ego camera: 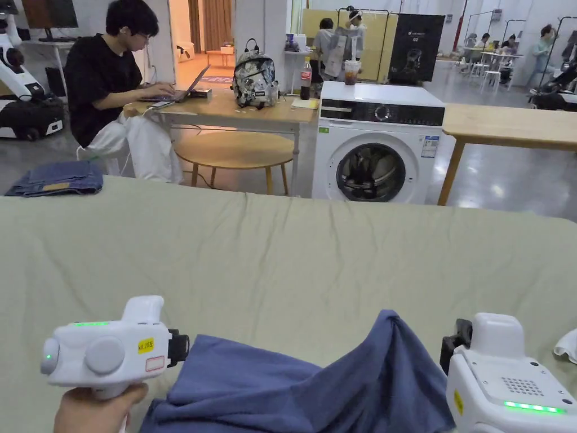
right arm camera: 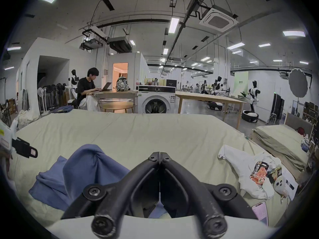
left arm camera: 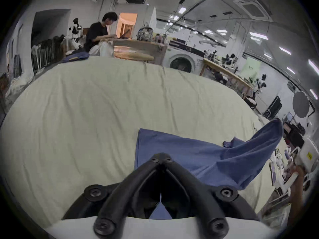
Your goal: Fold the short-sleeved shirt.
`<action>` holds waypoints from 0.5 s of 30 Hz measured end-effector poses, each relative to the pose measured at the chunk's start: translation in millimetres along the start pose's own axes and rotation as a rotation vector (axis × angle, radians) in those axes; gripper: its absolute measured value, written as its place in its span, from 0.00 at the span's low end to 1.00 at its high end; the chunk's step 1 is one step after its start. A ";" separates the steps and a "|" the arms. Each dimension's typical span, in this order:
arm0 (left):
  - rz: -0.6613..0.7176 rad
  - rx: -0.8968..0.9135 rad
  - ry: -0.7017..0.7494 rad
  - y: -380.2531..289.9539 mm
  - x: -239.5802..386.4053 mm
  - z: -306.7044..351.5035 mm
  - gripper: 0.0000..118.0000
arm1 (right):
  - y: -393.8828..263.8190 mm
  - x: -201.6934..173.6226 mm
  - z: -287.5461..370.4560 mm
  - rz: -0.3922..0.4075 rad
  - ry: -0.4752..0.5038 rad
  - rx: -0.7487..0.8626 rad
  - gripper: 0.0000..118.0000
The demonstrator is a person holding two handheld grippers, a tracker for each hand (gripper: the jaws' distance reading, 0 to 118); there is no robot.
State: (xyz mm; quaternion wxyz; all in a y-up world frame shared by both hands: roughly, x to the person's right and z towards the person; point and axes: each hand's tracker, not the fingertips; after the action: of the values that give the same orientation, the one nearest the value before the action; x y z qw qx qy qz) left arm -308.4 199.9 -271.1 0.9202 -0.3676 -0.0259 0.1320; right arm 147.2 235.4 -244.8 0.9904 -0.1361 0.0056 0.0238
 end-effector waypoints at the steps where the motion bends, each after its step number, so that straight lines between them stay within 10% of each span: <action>1: -0.009 -0.006 0.001 8.2 -1.5 -9.3 0.00 | -0.2 1.3 -1.6 -0.003 0.000 -0.005 0.00; 8: -0.047 -0.228 0.070 44.0 1.1 -85.7 0.12 | -4.3 13.3 -10.9 0.000 -0.021 -0.044 0.00; 11: -0.037 -0.238 0.109 46.2 2.8 -114.6 0.53 | -8.4 19.8 -14.9 0.003 -0.036 -0.059 0.00; 15: -0.095 -0.301 0.193 41.2 9.4 -147.1 0.56 | -14.5 26.1 -22.3 0.012 -0.050 -0.088 0.00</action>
State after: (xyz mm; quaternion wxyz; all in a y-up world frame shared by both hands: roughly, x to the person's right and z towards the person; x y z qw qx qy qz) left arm -287.2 132.6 -406.9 0.8582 -0.5105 0.0256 0.0469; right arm 173.9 216.7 -262.8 0.9831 -0.1790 -0.0195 0.0334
